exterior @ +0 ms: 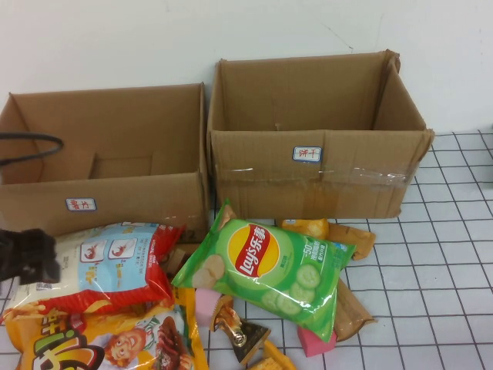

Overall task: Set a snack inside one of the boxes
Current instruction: Pick up the potato chip

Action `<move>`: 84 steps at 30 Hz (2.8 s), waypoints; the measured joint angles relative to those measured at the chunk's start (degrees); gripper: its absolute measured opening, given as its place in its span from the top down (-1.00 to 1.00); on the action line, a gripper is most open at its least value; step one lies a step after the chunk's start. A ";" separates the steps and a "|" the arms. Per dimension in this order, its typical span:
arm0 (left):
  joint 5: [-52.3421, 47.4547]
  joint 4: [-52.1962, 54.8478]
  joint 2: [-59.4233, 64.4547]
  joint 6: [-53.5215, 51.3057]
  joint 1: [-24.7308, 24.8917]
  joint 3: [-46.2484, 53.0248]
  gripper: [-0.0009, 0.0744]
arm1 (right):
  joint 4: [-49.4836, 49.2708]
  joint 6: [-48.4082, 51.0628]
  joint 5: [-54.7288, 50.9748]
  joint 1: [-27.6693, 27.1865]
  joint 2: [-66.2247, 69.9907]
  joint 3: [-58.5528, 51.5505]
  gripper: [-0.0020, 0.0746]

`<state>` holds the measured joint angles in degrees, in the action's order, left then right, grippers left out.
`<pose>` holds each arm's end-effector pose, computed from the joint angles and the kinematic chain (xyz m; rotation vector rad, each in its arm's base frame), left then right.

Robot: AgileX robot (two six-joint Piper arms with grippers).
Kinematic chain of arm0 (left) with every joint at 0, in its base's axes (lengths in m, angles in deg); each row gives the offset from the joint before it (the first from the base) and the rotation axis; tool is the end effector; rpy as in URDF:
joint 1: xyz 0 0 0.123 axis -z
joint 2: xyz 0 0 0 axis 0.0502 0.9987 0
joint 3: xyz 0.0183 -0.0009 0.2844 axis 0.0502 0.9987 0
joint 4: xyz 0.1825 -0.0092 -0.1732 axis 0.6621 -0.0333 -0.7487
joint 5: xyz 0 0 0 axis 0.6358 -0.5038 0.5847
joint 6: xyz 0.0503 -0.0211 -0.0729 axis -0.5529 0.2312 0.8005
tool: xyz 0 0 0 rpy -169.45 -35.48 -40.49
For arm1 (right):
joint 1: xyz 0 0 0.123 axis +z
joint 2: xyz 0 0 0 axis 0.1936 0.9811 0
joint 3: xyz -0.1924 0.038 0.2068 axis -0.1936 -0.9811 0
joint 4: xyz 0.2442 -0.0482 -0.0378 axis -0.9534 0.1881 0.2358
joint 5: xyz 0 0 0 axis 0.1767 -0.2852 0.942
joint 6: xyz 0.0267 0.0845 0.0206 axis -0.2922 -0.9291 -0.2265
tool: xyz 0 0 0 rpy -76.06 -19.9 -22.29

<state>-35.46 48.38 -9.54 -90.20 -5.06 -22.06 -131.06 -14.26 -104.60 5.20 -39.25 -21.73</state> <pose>0.2558 -0.0063 0.2736 -0.1644 2.6944 -0.2641 0.0557 0.0169 0.1882 0.3876 1.6644 0.5637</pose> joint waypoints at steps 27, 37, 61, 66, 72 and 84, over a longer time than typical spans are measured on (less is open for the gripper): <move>6.48 -4.54 11.51 -10.22 -0.24 -0.52 0.85 | -0.09 1.26 -1.70 0.00 0.00 0.00 0.95; 5.29 -11.60 -0.11 -14.78 -0.24 -0.52 0.96 | -0.09 1.60 -1.70 0.00 0.00 0.00 0.95; -5.36 -0.61 -8.58 -2.42 -0.24 -0.52 -0.13 | -0.26 1.60 -1.70 0.00 0.00 0.00 0.95; -9.75 3.57 -6.15 -8.85 0.39 -0.52 -0.61 | -0.48 1.60 -1.70 0.00 0.00 0.00 0.95; -14.27 8.55 -11.16 -21.10 4.32 -0.52 -0.49 | -0.61 2.16 -1.70 0.00 0.00 0.00 0.95; -8.83 10.39 -7.65 -35.89 5.12 4.24 -0.47 | -0.61 2.98 -1.70 0.00 0.00 0.00 0.95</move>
<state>-44.29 58.77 -17.19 -126.09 0.06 -17.82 -131.67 -11.28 -106.30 5.20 -39.25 -21.73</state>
